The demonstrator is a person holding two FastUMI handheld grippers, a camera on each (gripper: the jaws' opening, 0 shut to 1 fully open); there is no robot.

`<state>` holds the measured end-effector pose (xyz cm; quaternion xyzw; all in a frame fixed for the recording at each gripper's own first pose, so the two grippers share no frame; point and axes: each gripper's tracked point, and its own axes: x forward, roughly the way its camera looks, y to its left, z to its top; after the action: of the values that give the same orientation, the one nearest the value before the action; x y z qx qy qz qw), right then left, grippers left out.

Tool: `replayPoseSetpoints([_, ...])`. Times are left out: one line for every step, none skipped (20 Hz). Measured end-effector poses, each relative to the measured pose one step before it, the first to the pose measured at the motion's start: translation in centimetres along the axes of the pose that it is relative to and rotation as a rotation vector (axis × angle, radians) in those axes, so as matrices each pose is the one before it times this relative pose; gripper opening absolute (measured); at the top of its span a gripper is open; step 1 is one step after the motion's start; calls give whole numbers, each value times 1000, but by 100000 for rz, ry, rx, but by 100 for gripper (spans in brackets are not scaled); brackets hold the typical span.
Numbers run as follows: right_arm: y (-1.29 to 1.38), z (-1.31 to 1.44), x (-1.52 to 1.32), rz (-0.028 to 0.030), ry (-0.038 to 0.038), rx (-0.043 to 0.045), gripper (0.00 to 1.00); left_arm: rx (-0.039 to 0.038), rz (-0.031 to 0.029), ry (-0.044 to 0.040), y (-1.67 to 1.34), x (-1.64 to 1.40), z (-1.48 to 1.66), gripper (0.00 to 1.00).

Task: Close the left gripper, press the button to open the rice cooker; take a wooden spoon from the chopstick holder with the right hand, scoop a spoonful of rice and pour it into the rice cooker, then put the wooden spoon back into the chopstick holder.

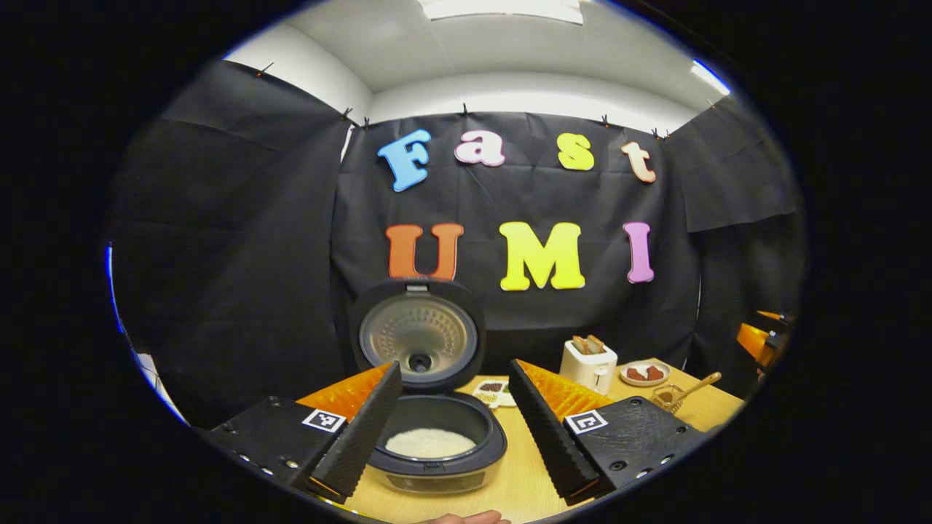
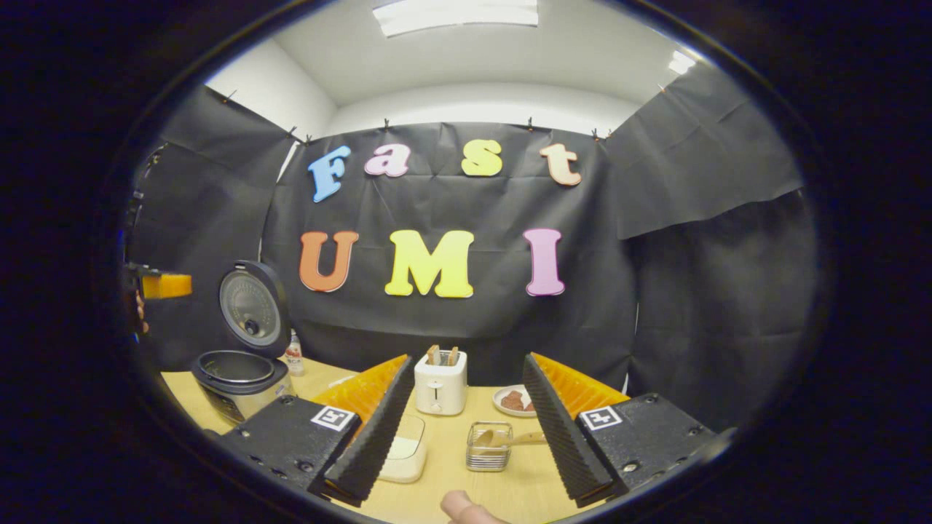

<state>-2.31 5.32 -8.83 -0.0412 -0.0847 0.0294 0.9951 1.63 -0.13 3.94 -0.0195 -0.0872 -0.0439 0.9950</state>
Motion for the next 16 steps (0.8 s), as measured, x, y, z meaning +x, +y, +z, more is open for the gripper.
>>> replayPoseSetpoints([219,-373,-120,1892,-29,-801,97,921,-7,-2168,366,737,1191,94])
replayPoseSetpoints([65,-507,-9,2141,1194,-460,97,1272,1303,-1769,689,875,1173,94])
replayPoseSetpoints([-323,-789,169,1128,2015,1043,96,1640,246,-1102,217,904,912,94])
replayPoseSetpoints([-694,-481,223,-786,962,1374,97,1870,1660,-1555,273,1082,904,94])
replayPoseSetpoints([-801,-384,-305,-1580,699,1227,97,1543,2951,-2213,631,916,1089,94])
replayPoseSetpoints([-931,-387,167,-1799,672,1306,98,1256,1990,-2498,431,944,1128,93])
replayPoseSetpoints([-888,-562,102,-1605,637,1330,97,846,62,-2100,-285,825,852,94])
replayPoseSetpoints([-414,-341,-11,666,37,1084,97,873,-1046,-882,-748,873,233,94])
replayPoseSetpoints([-115,-215,145,1324,-118,1532,97,434,-438,-785,-410,974,231,93])
replayPoseSetpoints([-136,-116,107,1038,-568,1583,97,-265,138,-252,-109,1205,158,94])
replayPoseSetpoints([-246,55,264,497,-1014,1544,97,-1408,1171,-1114,43,1059,376,95])
replayPoseSetpoints([6,35,263,863,-1109,970,97,-936,1095,-1791,135,1288,488,95])
replayPoseSetpoints([11,-140,426,547,-362,692,97,174,510,-1275,-84,1291,323,95])
replayPoseSetpoints([78,-615,373,1032,862,-635,96,1013,77,-1357,-166,1251,-535,95])
replayPoseSetpoints([-25,-525,222,921,1273,-1649,97,720,-1233,923,-181,1231,-456,100])
replayPoseSetpoints([-259,-288,253,29,1051,-1452,98,-586,317,1148,75,1110,-739,95])
